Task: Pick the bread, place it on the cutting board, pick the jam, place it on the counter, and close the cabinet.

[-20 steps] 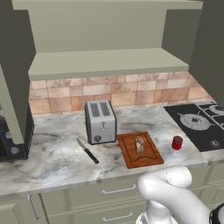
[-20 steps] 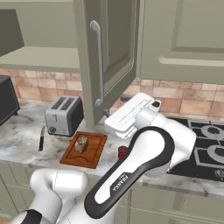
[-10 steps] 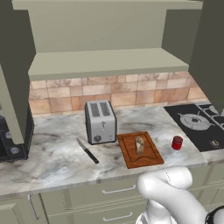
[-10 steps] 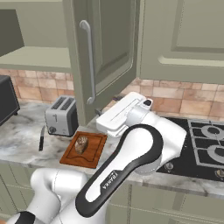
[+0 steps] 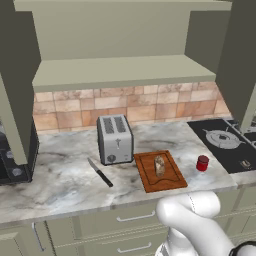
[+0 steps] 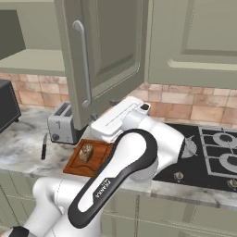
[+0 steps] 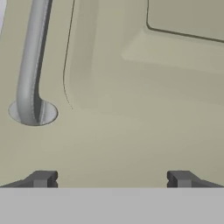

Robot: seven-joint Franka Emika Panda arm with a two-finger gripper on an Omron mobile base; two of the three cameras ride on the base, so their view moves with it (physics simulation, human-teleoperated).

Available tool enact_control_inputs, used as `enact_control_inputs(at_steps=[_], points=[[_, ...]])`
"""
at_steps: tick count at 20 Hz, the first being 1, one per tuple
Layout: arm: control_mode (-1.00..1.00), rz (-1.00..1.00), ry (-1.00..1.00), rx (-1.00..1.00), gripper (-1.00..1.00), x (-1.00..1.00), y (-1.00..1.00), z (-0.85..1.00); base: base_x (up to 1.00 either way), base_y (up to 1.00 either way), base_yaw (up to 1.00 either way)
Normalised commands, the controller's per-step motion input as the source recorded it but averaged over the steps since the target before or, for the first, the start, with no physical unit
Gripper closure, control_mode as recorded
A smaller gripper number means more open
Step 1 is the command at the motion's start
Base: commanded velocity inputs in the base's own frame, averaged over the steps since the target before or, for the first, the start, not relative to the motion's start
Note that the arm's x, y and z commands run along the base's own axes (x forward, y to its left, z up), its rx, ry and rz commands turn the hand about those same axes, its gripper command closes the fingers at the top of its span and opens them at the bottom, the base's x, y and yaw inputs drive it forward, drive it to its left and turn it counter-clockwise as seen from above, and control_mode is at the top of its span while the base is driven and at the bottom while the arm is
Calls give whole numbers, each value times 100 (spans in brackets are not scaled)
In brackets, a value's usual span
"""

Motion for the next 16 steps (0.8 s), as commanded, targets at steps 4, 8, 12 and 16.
enact_control_inputs(at_steps=[4,8,12,16], points=[[-100,0,2,0,-100,0,31,1,0,0,0],[-100,0,4,0,-100,1,32,1,0,0,0],[-100,0,3,0,-100,7,31,3,0,0,0],[-100,0,2,0,-100,15,29,11,0,0,0]])
